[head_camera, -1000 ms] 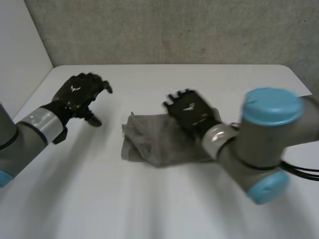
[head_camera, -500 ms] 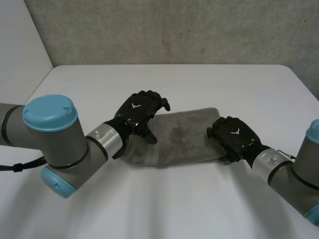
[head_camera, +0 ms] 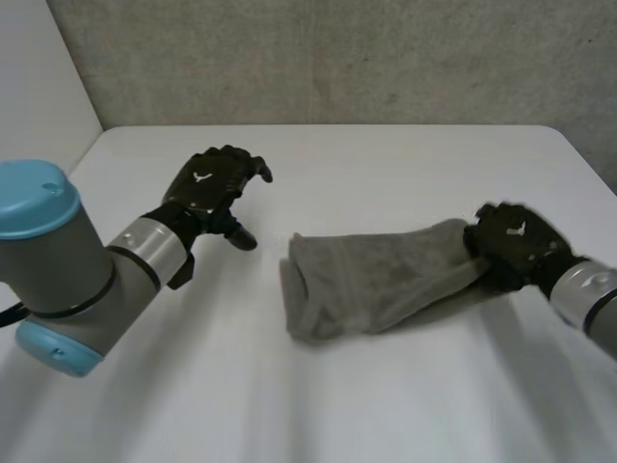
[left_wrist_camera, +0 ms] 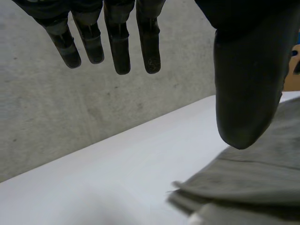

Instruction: Fold the towel.

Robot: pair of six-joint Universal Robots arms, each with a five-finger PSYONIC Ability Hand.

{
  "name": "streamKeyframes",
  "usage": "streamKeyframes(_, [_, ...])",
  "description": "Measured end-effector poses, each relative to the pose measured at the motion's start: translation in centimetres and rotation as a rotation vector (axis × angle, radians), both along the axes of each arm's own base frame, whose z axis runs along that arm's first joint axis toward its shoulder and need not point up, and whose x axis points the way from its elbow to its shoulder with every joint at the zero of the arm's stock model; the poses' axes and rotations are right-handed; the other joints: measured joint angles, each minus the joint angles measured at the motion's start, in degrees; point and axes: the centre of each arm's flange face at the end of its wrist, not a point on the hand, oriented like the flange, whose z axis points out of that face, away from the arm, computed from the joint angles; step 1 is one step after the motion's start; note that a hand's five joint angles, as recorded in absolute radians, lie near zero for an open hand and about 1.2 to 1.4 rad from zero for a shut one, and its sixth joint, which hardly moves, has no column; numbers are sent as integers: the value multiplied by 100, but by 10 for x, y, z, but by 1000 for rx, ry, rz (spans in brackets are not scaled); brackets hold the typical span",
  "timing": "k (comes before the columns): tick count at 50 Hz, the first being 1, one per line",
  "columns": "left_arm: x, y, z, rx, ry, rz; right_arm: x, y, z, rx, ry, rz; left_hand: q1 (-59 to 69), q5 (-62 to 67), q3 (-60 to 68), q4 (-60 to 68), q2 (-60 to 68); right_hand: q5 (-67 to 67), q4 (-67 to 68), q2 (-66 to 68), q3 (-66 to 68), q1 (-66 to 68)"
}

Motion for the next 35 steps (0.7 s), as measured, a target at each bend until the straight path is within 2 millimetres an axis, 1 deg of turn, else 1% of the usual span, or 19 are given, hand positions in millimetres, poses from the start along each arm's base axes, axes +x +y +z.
streamKeyframes(1, [3,-1,1,-1,1,9,1,0,11,-29,6,8,0,0,0,0,-1,0,0,0,0,0])
streamKeyframes(4, [9,-4,3,-4,2,25,10,1,28,-79,13,41,0,-1,0,0,-2,8,0,0,0,0])
streamKeyframes(6, [13,-6,5,-8,4,40,29,8,42,-121,15,108,0,-1,0,0,-4,8,0,0,0,1])
streamKeyframes(7, [14,-7,5,-9,4,44,36,10,44,-129,15,129,0,-2,0,0,-3,8,0,1,0,1])
streamKeyframes(9, [18,-9,7,-12,6,56,65,23,47,-147,13,222,0,-3,0,0,-4,8,0,70,0,3])
streamKeyframes(10, [19,-9,7,-13,7,59,73,27,47,-150,13,248,0,-2,0,0,-4,9,0,84,0,3])
streamKeyframes(13, [24,-11,10,-18,12,78,127,63,37,-149,16,427,0,-3,0,0,-12,9,0,85,0,5])
streamKeyframes(14, [25,-12,10,-19,13,81,133,68,35,-146,18,448,0,-6,0,0,-16,9,0,85,0,12])
streamKeyframes(15, [26,-12,10,-20,16,88,148,81,27,-137,23,499,0,-6,0,0,-20,9,0,85,0,23])
streamKeyframes(16, [27,-13,11,-20,17,94,154,86,23,-131,27,518,0,-7,0,0,-21,9,0,85,0,23])
streamKeyframes(17, [29,-14,11,-21,21,106,166,97,12,-113,38,554,0,-5,0,0,-21,9,0,85,0,24])
streamKeyframes(18, [30,-14,11,-21,23,112,170,102,7,-105,44,567,0,-7,0,0,-21,9,0,85,0,24])
streamKeyframes(20, [33,-16,11,-22,32,135,183,115,-12,-75,72,596,0,-6,0,0,-22,7,0,85,0,24])
streamKeyframes(22, [34,-17,11,-23,39,148,188,120,-23,-57,93,597,0,-8,0,0,-23,-276,0,-224,0,-292])
streamKeyframes(24, [35,-18,12,-23,45,158,189,123,-34,-40,118,580,-9,-14,0,0,-27,-1476,0,-1369,0,-1472])
streamKeyframes(27, [35,-18,12,-24,49,161,187,122,-37,-36,135,544,-63,-51,0,0,-58,-2949,0,-2735,0,-2847])
streamKeyframes(30, [33,-17,12,-25,52,159,181,119,-31,-47,136,504,-71,-79,0,0,-95,-4325,0,-3957,0,-4124])
streamKeyframes(33, [31,-17,13,-29,55,153,169,111,-16,-64,115,446,-165,-173,0,0,-206,-5893,0,-5380,0,-5482])
streamKeyframes(35, [29,-17,14,-33,57,147,161,106,-8,-67,94,410,-166,-194,0,0,-224,-6264,0,-5708,0,-5841])
